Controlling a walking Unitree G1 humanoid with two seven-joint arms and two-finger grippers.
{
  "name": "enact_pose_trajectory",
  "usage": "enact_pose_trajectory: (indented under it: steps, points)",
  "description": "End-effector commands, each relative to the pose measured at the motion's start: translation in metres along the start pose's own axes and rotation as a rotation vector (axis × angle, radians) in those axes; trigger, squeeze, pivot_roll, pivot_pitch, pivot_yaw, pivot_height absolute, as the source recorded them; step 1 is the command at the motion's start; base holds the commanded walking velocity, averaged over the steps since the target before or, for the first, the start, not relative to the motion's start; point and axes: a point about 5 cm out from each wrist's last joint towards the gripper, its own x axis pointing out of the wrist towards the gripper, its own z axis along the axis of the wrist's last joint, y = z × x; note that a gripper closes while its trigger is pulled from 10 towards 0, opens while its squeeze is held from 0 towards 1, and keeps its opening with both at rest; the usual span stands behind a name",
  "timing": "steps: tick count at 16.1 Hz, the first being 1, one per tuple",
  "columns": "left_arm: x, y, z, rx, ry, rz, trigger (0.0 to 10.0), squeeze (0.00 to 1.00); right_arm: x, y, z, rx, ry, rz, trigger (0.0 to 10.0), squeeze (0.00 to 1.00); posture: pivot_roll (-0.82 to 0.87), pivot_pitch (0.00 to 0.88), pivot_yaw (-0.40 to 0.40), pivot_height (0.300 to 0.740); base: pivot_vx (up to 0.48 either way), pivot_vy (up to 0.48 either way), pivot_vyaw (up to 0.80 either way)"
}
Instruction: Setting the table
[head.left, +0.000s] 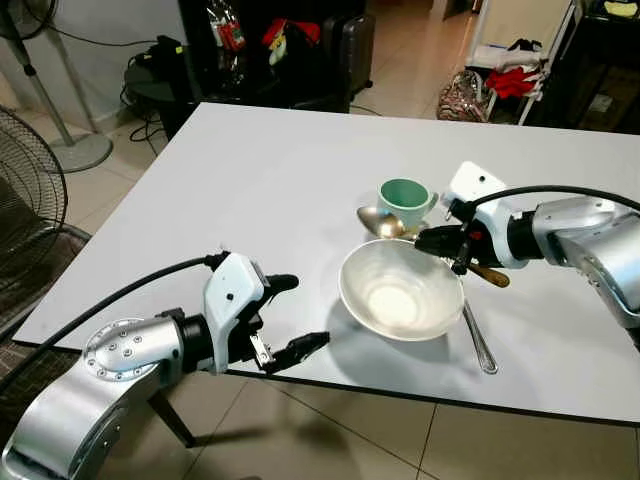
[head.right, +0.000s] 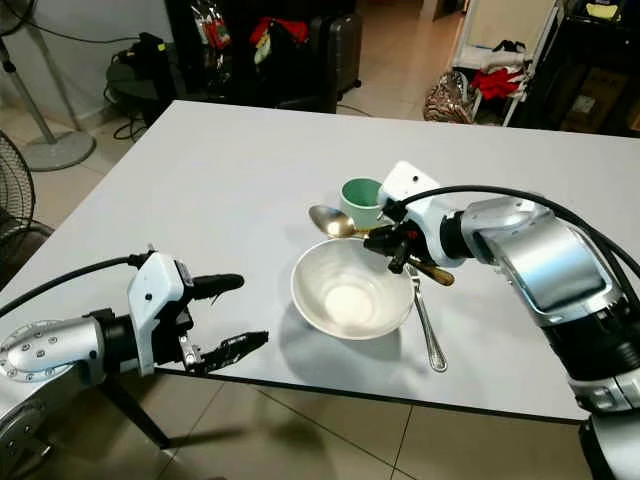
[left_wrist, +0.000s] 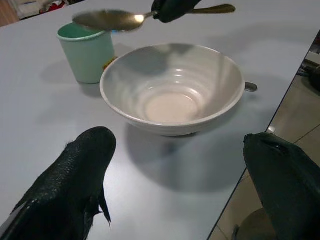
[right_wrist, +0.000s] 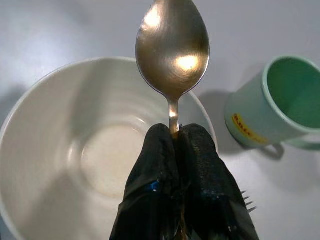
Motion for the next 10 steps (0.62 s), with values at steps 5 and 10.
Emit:
enact_pose_trajectory:
  steps: [5, 10]
  points:
    - [0.002, 0.004, 0.003, 0.026, 0.006, 0.01, 10.0, 0.37, 0.0, 0.002, -0.006, -0.141, 0.122, 0.088, 10.0, 0.0, -0.1, 0.0, 0.007, 0.74, 0.0, 0.0, 0.0]
    - [0.003, 0.004, 0.004, 0.029, 0.013, -0.008, 10.0, 0.36, 0.009, 0.001, -0.014, -0.169, 0.2, 0.151, 10.0, 0.0, -0.11, 0.0, 0.002, 0.74, 0.0, 0.0, 0.0]
